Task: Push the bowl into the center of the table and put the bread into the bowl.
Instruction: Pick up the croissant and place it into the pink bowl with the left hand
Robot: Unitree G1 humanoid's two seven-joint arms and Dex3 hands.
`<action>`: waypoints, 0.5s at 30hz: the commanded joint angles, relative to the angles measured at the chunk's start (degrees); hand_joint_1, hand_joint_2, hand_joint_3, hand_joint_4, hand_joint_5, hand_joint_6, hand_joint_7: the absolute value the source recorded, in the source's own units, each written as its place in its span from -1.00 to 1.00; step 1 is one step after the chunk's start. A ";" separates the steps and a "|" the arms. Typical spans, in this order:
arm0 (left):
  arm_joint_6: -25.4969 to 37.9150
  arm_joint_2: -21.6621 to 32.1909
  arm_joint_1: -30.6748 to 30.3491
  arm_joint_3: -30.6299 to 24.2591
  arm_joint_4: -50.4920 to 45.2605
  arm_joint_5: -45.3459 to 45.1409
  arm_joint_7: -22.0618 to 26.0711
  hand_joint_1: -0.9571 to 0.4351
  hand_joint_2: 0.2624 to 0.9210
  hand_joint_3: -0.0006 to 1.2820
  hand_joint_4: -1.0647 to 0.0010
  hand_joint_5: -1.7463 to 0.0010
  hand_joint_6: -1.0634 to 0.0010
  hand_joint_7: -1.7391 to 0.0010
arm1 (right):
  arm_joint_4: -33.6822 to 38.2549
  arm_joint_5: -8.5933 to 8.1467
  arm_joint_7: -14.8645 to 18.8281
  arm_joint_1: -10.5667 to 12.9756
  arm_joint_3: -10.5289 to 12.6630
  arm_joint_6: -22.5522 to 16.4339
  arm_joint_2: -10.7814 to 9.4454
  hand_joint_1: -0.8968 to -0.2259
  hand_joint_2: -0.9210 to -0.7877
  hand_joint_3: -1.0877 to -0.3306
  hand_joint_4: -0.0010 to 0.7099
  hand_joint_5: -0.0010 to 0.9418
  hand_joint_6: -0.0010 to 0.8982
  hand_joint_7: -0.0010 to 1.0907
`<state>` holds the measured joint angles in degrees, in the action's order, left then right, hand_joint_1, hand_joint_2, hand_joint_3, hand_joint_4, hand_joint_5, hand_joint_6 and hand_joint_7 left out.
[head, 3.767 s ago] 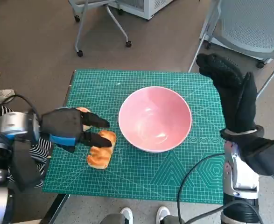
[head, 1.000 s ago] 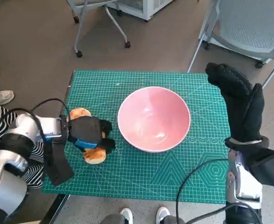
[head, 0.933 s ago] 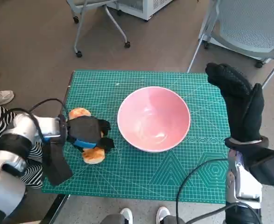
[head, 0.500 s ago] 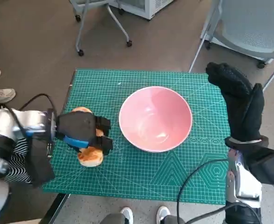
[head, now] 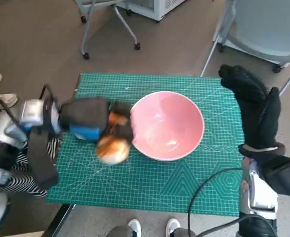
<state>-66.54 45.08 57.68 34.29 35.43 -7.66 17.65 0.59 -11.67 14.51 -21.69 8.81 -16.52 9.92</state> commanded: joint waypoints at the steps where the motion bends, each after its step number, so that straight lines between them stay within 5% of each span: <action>1: 3.16 -6.16 1.96 -4.82 -2.31 1.11 1.71 0.38 1.00 -0.91 -0.29 -0.20 -0.22 -0.44 | 1.19 -1.00 0.40 0.89 0.19 0.12 -0.13 -0.49 -1.00 0.08 -0.39 -1.00 -0.81 0.04; 15: 5.62 -19.53 5.62 -7.60 8.81 -13.65 0.45 0.38 1.00 -0.90 -0.29 -0.21 -0.22 -0.44 | 0.38 -1.01 0.38 2.15 0.48 -0.35 0.29 -0.48 -1.00 0.08 -0.40 -1.00 -0.81 0.03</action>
<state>-61.58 26.84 61.01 27.30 41.30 -18.60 19.11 0.90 -12.17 14.60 -21.15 9.02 -17.06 10.03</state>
